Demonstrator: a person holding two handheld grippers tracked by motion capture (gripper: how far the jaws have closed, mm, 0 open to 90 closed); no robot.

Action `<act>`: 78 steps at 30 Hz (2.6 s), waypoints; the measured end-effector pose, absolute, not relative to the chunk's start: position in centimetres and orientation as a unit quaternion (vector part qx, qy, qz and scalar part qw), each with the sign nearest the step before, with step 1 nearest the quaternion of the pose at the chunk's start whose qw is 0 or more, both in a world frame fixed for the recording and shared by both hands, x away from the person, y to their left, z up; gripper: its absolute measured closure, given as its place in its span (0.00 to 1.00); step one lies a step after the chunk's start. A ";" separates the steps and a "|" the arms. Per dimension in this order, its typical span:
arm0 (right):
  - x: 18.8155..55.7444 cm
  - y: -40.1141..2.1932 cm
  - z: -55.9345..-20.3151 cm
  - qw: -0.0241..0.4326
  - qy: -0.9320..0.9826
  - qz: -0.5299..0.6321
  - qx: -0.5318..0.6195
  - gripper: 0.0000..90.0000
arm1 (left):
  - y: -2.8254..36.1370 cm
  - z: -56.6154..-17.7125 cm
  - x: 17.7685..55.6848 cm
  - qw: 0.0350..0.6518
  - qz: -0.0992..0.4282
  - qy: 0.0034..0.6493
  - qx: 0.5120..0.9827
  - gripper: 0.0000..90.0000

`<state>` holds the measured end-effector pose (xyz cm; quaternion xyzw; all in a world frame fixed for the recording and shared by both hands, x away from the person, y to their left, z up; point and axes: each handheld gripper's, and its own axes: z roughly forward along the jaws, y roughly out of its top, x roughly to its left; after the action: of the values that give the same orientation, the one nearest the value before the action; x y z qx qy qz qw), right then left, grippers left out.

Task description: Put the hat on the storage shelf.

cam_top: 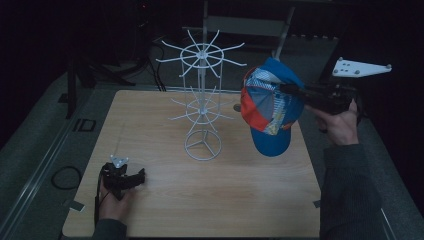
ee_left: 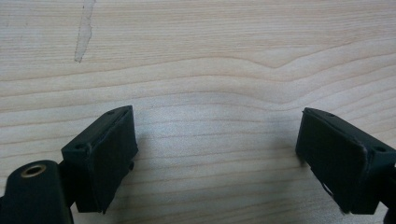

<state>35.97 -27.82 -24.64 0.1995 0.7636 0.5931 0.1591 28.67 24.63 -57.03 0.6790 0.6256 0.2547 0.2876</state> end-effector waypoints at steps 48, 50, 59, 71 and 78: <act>38.4 -23.7 -26.5 0.112 0.773 0.593 0.194 0.97 | 24.6 -57.0 28.7 0.288 0.254 0.624 0.680 0.14; 38.6 -23.6 -26.9 0.113 0.779 0.583 0.200 0.95 | 24.6 -57.0 28.7 0.288 0.254 0.624 0.681 0.14; 38.9 -23.1 -27.9 0.124 0.793 0.556 0.215 0.80 | 24.6 -57.0 28.7 0.289 0.254 0.623 0.681 0.14; 38.8 -23.1 -28.5 0.166 0.804 0.514 0.249 0.38 | 24.6 -57.0 28.7 0.288 0.254 0.623 0.682 0.14; 38.9 -23.7 -29.3 0.174 0.802 0.504 0.269 0.30 | 24.6 -57.0 28.7 0.288 0.254 0.622 0.682 0.14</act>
<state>38.92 -23.74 -29.31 0.2692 0.8023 0.5036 0.1736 28.68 24.56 -57.02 0.6820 0.6225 0.2536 0.2881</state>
